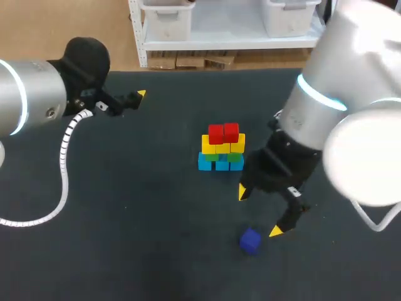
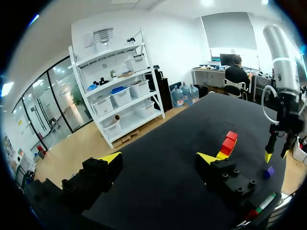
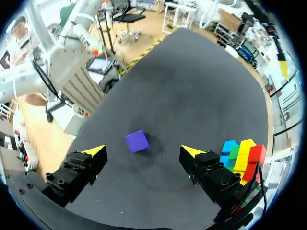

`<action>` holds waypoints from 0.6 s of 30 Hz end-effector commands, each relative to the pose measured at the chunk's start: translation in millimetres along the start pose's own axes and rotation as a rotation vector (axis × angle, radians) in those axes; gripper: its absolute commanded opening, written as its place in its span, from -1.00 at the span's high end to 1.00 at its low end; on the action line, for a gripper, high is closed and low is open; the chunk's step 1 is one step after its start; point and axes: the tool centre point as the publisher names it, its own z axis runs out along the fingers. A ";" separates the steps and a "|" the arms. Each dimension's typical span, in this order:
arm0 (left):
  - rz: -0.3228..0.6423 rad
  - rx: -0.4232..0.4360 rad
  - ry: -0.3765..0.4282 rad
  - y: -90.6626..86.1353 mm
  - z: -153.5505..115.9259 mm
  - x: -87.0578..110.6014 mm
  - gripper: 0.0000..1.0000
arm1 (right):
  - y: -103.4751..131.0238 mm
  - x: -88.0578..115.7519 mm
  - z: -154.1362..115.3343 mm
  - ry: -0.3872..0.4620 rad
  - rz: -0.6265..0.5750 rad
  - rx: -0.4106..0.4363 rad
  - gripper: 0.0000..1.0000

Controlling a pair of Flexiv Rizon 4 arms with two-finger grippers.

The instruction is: Place the blue cubes, place green cubes on the blue cubes, place the yellow cubes on the green cubes, then place the red cubes on the yellow cubes, and place purple cube on the red cubes.

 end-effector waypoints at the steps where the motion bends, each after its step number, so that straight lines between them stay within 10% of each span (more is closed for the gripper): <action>1: 0.000 0.005 -0.001 1.4 0.7 0.1 -1.00 | 1.5 0.8 19.2 0.064 -0.011 0.010 -1.00; 18: 0.000 0.005 -0.001 1.4 0.7 0.1 -1.00 | 19.0 -0.4 33.4 0.148 -0.055 -0.035 -1.00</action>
